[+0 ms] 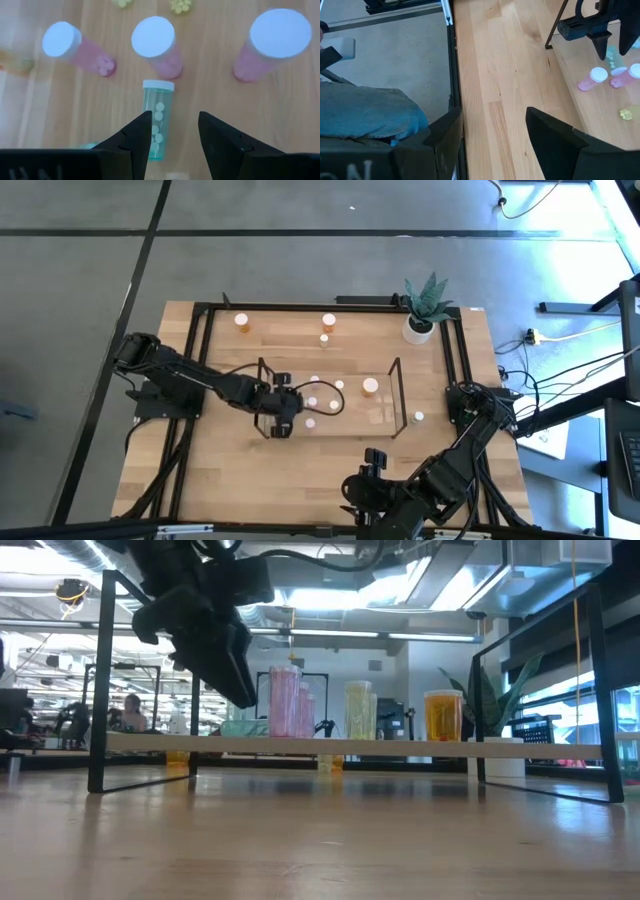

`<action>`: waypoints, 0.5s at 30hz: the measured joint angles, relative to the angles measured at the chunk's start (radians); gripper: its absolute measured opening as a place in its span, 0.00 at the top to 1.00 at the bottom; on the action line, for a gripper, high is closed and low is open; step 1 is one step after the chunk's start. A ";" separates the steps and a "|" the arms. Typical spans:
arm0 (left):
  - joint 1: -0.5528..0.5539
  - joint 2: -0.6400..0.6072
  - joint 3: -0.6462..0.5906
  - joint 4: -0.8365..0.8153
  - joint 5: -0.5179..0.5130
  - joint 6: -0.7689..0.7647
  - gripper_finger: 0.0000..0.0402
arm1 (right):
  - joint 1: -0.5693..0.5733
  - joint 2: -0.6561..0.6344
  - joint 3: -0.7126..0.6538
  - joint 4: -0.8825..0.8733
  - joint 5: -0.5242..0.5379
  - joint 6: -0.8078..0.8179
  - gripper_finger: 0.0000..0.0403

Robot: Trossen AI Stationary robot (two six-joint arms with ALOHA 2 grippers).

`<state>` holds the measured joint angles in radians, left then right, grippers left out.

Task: Pick and place medicine bottles onto shelf by color
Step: Put the bottom blue pill bottle on the shelf aligned with the other blue pill bottle

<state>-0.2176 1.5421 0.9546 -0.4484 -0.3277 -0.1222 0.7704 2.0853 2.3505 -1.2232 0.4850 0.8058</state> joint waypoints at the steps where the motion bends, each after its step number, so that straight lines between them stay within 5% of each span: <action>1: 0.002 0.000 0.000 0.006 0.009 0.006 0.62 | 0.000 0.000 0.000 0.000 0.000 0.000 0.46; 9: 0.028 0.000 0.000 0.046 0.066 0.054 0.61 | 0.000 0.000 0.000 0.000 0.000 0.000 0.46; 15: 0.058 0.000 0.000 0.046 0.117 0.055 0.51 | 0.000 0.000 0.000 0.000 0.000 0.000 0.46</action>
<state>-0.1600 1.5425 0.9546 -0.4026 -0.2108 -0.0672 0.7707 2.0853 2.3505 -1.2232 0.4850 0.8055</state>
